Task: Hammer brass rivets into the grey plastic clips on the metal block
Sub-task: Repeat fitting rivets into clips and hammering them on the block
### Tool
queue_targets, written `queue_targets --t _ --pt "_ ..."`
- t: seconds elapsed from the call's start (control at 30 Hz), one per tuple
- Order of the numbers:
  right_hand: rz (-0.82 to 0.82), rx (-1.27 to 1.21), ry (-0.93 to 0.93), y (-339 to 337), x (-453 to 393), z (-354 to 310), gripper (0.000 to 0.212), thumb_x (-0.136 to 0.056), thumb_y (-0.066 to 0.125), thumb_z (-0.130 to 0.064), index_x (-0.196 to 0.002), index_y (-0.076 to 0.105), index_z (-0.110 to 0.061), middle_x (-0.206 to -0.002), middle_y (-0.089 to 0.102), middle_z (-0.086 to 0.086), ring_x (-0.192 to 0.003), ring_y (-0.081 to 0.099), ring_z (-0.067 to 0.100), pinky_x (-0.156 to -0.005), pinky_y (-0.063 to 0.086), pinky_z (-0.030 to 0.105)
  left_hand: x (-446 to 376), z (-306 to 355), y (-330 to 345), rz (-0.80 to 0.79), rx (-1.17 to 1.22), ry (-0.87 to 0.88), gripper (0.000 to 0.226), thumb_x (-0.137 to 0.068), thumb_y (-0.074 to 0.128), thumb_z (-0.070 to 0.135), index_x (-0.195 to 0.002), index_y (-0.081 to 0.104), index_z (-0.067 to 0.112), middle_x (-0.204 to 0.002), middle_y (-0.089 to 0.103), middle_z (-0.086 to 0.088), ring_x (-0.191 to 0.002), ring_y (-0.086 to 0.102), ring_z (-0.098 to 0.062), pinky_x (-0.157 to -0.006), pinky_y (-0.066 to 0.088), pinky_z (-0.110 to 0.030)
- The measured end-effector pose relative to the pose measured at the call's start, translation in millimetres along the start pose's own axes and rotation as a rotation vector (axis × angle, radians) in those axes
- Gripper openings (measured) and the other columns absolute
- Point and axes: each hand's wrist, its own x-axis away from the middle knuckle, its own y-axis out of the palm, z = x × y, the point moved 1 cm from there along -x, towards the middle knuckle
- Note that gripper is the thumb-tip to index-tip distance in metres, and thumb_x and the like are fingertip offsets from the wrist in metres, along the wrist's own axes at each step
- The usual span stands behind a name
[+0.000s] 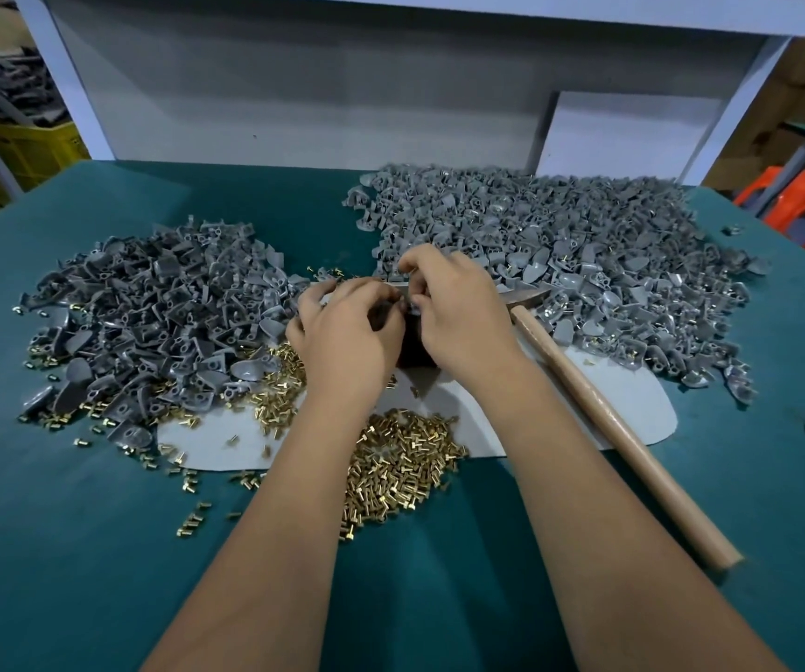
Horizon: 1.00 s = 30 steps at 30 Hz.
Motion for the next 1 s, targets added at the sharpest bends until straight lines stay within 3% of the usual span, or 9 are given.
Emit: queue_targets --t 0.17,0.4,0.67,0.8,0.9,1.0 --pt "0.007 0.138 -0.004 0.9 -1.9 -4.8 0.041 -0.08 0.053 0.006 -0.115 0.051 -0.015 -0.086 0.049 0.001 -0.089 0.045 0.025 -0.07 0.028 0.03 -1.0 0.3 -1.2 -0.022 -0.016 0.001 0.02 -0.094 0.056 0.042 -0.106 0.07 0.033 -0.135 0.057 0.019 -0.135 0.026 -0.02 -0.104 0.019 -0.042" --pt "-0.037 0.057 0.159 0.9 -10.3 -6.5 0.027 -0.081 0.054 0.0 -0.104 0.049 -0.016 -0.089 0.062 0.007 -0.086 0.057 0.029 -0.076 0.049 0.043 2.5 2.9 -1.2 0.005 0.047 -0.003 0.017 -0.095 0.058 0.037 -0.104 0.071 0.033 -0.131 0.059 0.019 -0.133 0.028 -0.021 -0.104 0.022 -0.041" --pt "0.07 -0.369 0.318 8.1 5.7 3.5 0.024 -0.082 0.062 -0.001 -0.095 0.059 -0.021 -0.083 0.063 -0.005 -0.091 0.058 0.019 -0.085 0.049 0.04 0.1 -0.5 0.1 0.011 0.086 0.0 0.012 -0.092 0.06 0.041 -0.098 0.07 0.039 -0.124 0.061 0.022 -0.131 0.028 -0.019 -0.095 0.018 -0.035" --pt "0.111 -0.249 0.327 10.6 4.4 4.9 0.015 -0.082 0.068 -0.012 -0.08 0.06 -0.024 -0.092 0.051 -0.009 -0.103 0.051 0.021 -0.088 0.039 0.027 -0.6 -2.1 -0.6 0.021 0.097 0.007 0.012 -0.091 0.062 0.041 -0.098 0.071 0.038 -0.123 0.062 0.023 -0.13 0.029 -0.018 -0.097 0.018 -0.037" --pt "0.101 -0.284 0.347 9.2 4.0 6.2 0.01 -0.083 0.069 -0.013 -0.076 0.065 -0.02 -0.091 0.053 -0.007 -0.101 0.053 0.022 -0.09 0.044 0.036 -0.2 -3.0 -1.4 0.017 0.106 0.01 0.011 -0.091 0.063 0.042 -0.097 0.071 0.038 -0.122 0.062 0.023 -0.13 0.029 -0.017 -0.097 0.018 -0.036" --pt "0.093 -0.365 0.357 5.6 5.6 9.3 0.005 -0.083 0.07 -0.014 -0.079 0.071 -0.017 -0.088 0.054 -0.01 -0.098 0.054 0.018 -0.089 0.045 0.035 0.0 -3.0 -1.9 0.005 0.104 0.015 0.012 -0.092 0.062 0.043 -0.097 0.071 0.038 -0.123 0.061 0.023 -0.131 0.028 -0.018 -0.094 0.017 -0.035"
